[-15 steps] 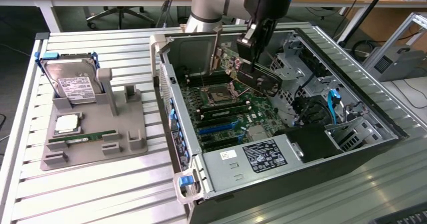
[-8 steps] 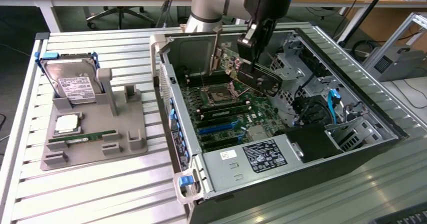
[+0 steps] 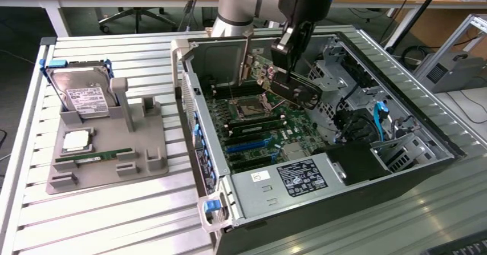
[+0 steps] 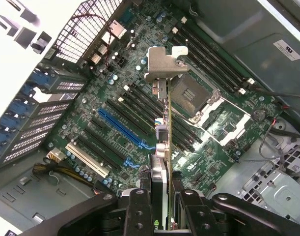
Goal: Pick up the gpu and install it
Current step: 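Insert the gpu into the slot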
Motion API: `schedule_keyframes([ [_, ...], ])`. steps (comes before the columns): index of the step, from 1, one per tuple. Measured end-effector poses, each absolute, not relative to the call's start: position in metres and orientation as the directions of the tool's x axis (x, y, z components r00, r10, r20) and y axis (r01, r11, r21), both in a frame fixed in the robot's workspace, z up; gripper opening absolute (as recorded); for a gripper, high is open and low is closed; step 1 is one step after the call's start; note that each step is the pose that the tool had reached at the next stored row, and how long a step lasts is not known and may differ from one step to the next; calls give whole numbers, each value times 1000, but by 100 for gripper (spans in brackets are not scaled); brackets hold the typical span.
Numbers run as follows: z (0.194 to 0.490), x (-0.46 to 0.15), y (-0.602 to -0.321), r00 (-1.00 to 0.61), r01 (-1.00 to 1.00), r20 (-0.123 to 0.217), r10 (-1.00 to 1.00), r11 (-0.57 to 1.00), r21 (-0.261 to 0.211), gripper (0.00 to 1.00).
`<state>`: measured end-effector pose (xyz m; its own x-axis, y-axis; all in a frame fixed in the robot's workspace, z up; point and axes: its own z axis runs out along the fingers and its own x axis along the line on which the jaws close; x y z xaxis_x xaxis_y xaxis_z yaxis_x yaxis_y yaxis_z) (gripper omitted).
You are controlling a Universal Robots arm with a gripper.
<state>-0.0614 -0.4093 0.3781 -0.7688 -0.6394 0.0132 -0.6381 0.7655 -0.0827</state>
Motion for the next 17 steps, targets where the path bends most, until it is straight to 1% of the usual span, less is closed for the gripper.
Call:
schedule_keyframes([
  [17, 378, -61, -409, -749, -661, 13, -663, 745, -83, 27],
])
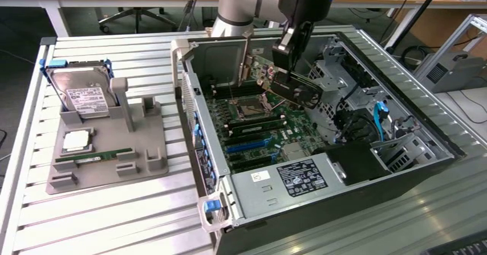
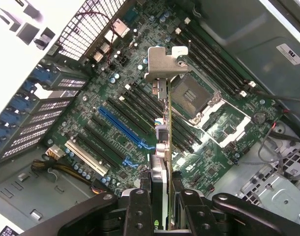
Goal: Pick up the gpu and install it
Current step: 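Insert the gpu into the slot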
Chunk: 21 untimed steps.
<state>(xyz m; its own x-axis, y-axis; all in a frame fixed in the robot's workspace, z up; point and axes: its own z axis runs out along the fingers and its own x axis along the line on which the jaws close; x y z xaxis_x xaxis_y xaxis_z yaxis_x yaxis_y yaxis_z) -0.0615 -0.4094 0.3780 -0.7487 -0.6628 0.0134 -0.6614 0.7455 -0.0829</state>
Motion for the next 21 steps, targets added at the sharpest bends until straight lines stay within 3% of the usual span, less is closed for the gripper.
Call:
schedule_keyframes([
  [21, 378, -61, -410, -726, -686, 14, -687, 723, -83, 27],
])
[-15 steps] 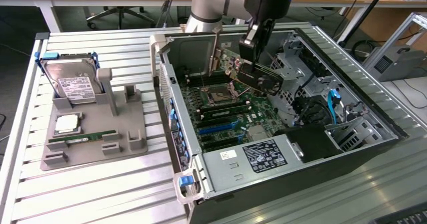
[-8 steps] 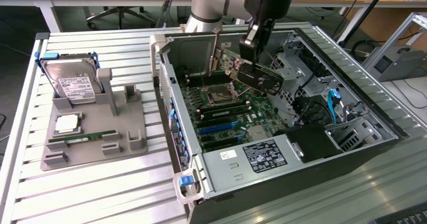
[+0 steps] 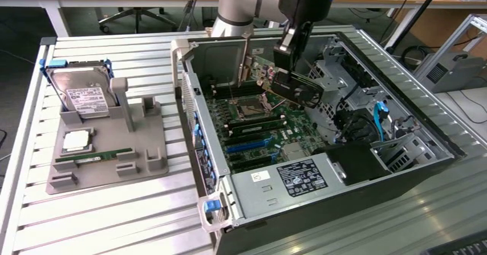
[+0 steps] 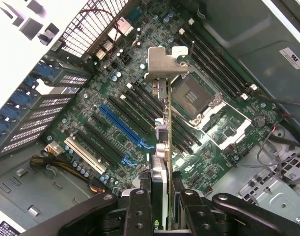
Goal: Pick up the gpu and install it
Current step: 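Insert the gpu into the slot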
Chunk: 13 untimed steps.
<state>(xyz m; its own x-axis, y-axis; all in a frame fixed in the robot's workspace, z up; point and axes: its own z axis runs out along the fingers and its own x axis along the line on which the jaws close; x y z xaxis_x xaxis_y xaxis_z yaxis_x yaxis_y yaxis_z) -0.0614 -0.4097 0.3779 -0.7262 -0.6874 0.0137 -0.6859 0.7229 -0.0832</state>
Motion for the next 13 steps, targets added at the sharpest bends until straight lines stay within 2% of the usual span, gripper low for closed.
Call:
schedule_keyframes([
  [13, 378, -61, -410, -706, -706, 15, -708, 703, -84, 27],
])
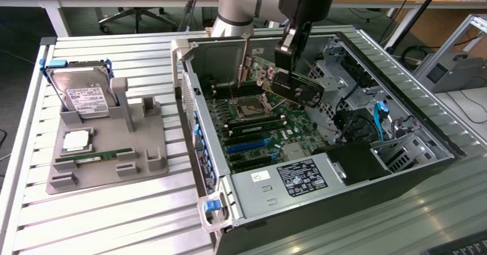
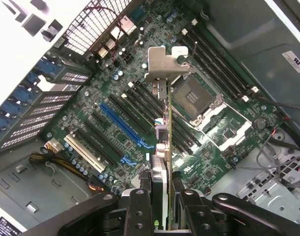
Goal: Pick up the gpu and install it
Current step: 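Insert the gpu into the slot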
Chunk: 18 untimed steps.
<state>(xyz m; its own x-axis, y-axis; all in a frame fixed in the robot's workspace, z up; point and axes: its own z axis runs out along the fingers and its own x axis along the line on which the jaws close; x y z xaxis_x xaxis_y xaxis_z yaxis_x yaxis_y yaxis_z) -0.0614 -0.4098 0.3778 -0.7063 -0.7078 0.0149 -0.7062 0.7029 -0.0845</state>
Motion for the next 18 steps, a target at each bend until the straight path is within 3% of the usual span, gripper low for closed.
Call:
schedule_keyframes([
  [18, 378, -61, -410, -667, -743, 17, -745, 663, -86, 27],
])
